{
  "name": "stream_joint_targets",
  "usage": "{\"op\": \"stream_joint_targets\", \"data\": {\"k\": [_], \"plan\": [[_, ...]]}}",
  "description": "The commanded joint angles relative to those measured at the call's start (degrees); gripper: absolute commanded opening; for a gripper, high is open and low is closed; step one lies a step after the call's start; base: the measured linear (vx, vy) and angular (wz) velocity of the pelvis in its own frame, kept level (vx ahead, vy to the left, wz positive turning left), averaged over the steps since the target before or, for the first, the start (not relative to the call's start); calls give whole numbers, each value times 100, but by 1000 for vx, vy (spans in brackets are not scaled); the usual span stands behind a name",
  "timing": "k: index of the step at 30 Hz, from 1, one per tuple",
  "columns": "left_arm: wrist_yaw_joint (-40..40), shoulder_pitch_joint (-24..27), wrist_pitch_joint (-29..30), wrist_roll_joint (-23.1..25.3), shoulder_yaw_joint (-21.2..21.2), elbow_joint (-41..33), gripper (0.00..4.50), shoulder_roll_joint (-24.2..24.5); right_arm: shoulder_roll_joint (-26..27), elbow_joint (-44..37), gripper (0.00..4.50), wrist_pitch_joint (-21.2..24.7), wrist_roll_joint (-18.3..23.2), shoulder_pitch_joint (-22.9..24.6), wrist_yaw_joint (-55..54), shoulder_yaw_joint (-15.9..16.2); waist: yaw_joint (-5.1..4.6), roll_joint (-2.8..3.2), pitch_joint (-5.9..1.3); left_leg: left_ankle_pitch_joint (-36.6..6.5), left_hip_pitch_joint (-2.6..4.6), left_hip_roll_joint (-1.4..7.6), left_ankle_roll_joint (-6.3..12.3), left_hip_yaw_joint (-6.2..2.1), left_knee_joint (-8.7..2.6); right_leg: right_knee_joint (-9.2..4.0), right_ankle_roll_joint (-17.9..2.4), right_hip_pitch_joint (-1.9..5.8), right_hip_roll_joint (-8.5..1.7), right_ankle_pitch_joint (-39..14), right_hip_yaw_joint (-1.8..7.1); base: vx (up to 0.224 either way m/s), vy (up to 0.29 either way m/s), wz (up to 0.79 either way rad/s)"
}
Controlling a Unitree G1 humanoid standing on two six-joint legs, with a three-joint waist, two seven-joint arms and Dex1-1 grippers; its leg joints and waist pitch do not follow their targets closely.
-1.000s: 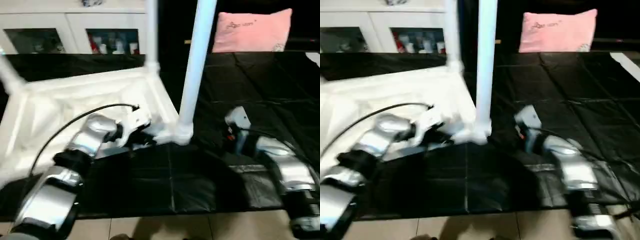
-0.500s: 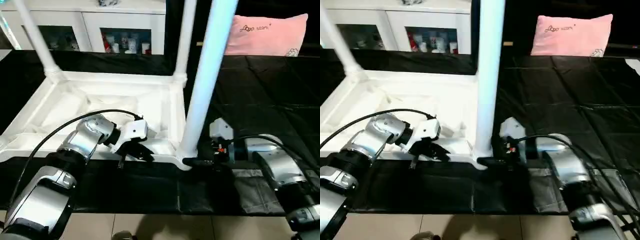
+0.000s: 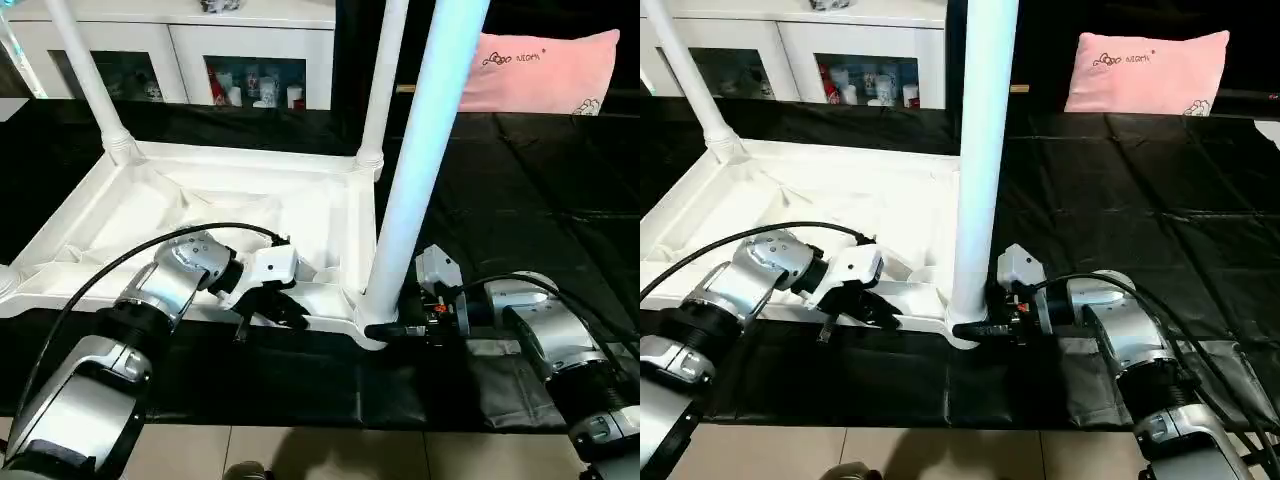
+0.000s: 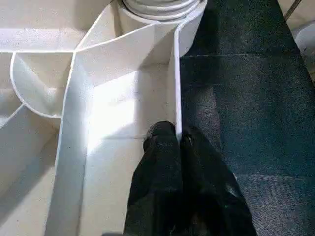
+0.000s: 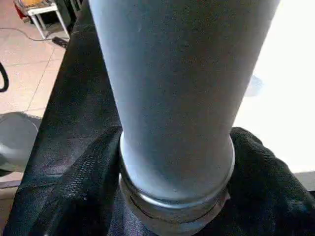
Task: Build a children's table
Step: Rotate leg to tighten
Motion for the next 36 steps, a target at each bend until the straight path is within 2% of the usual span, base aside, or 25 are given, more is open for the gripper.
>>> {"op": "stream_joint_targets", "data": {"k": [1,8,9,11,12,14,15,16,17,18,19,20,21,22,24,25,26,28,31,33,34,36], "plan": [[-305,33,-41,49,-216,-162,0,-3,2,-17,277,-42,32,-19,157,50,-24,-27,-433,-320,46,246,512,-35,-312,-286,-1432,359,-484,186,281,0,0,0],[-288,72,203,-23,-163,-183,0,-19,49,-187,275,107,119,184,178,59,-10,-23,-426,-396,52,253,495,-34,-317,-296,-1436,355,-486,78,282,0,0,0],[-215,88,283,-45,-123,-197,0,-44,89,-238,275,179,158,243,104,29,-3,-8,-424,-415,55,251,485,-34,-314,-301,-1432,351,-487,41,285,0,0,0],[103,93,443,-32,-35,-182,0,-133,211,-312,275,463,223,332,-165,-42,13,-8,-421,-435,56,254,466,-37,-319,-311,-1415,351,-488,-1,286,0,0,0],[663,51,649,29,89,-102,0,-301,384,-346,275,638,172,407,-576,-78,7,-7,-411,-454,55,253,429,-35,-326,-319,-1412,345,-481,-40,288,0,0,0],[1343,-2,990,45,270,-53,0,-562,737,-285,275,791,82,439,-1304,-187,-7,-17,-380,-705,71,245,286,-38,-348,-383,-1325,329,-496,-539,290,0,0,0],[1393,-6,1024,38,289,-52,0,-587,777,-270,274,808,84,434,-1373,-206,-17,-5,-346,-914,95,230,160,-42,-370,-448,-1214,309,-508,-1089,290,0,0,0],[1997,-64,1469,-90,537,-60,0,-925,1277,-67,274,1082,147,342,-2223,-455,-56,-6,-320,-1101,112,221,21,-52,-400,-489,-1108,310,-520,-1593,299,0,0,0],[2257,-90,1693,-163,646,-88,0,-1098,1513,51,274,1190,179,277,-2604,-554,-75,-12,-286,-1294,135,215,-40,-59,-418,-538,-1030,284,-521,-1968,287,0,0,0],[2395,-105,1819,-205,703,-108,0,-1193,1636,116,274,1242,197,239,-2794,-601,-156,-25,-275,-1533,152,196,-143,-89,-444,-565,-886,294,-528,-2502,272,0,0,0],[2534,-115,1909,-233,753,-136,0,-1286,1756,190,274,1258,189,198,-2969,-637,-203,-26,-286,-1609,157,187,-147,-107,-450,-622,-740,302,-532,-2796,262,0,0,0],[2612,-125,1962,-250,782,-141,0,-1342,1825,252,274,1262,189,166,-3067,-663,-223,-19,-297,-1584,167,196,-125,-108,-447,-627,-743,296,-541,-2739,273,0,0,0],[2946,-186,2121,-300,895,-100,0,-1555,2084,520,274,1231,165,31,-3458,-747,-261,-22,-316,-1421,129,204,-75,-102,-444,-596,-814,317,-531,-2361,299,0,0,0],[3277,-268,2220,-325,993,-10,0,-1745,2314,764,274,1208,114,-102,-3825,-808,-295,-34,-325,-1302,96,203,-76,-108,-450,-555,-906,326,-515,-2063,284,0,0,0],[3621,-372,2292,-335,1088,117,0,-1926,2542,1025,274,1185,31,-260,-4250,-860,-332,-35,-311,-1352,133,172,-58,-83,-425,-583,-952,284,-504,-2110,288,0,0,0],[3621,-372,2292,-335,1088,117,0,-1926,2542,1025,274,1185,31,-260,-4250,-860,-316,-30,-324,-1277,142,169,6,-77,-413,-595,-952,296,-515,-2066,301,0,0,0],[3963,-461,2337,-279,1192,208,0,-2105,2745,1266,274,1227,-168,-454,-4798,-946,-313,-36,-326,-1195,124,170,28,-72,-413,-583,-956,306,-509,-1955,307,0,0,0],[4147,-516,2391,-207,1237,245,0,-2225,2880,1482,274,1165,-279,-629,-5155,-1056,-336,-24,-342,-1034,108,181,10,-83,-429,-535,-1014,319,-498,-1633,299,0,0,0],[4150,-493,2458,-108,1176,172,0,-2198,2917,1536,274,1058,-201,-696,-5162,-1216,-327,-10,-369,-819,98,185,140,-71,-419,-501,-1117,352,-502,-1080,304,0,0,0],[4114,-455,2419,-29,1095,163,0,-2112,2870,1517,330,975,-236,-679,-5124,-1229,-329,-10,-367,-758,87,183,191,-65,-421,-494,-1153,358,-497,-923,301,0,0,0],[4029,-408,2273,67,998,210,0,-1969,2765,1450,350,853,-298,-605,-5031,-1200,-336,30,-361,-774,90,185,220,-64,-422,-494,-1193,357,-493,-828,298,0,0,0],[3978,-391,2173,125,943,268,0,-1878,2688,1403,363,769,-328,-551,-4977,-1177,-345,14,-352,-909,93,185,207,-66,-432,-523,-1168,368,-502,-1003,296,0,0,0]]}}
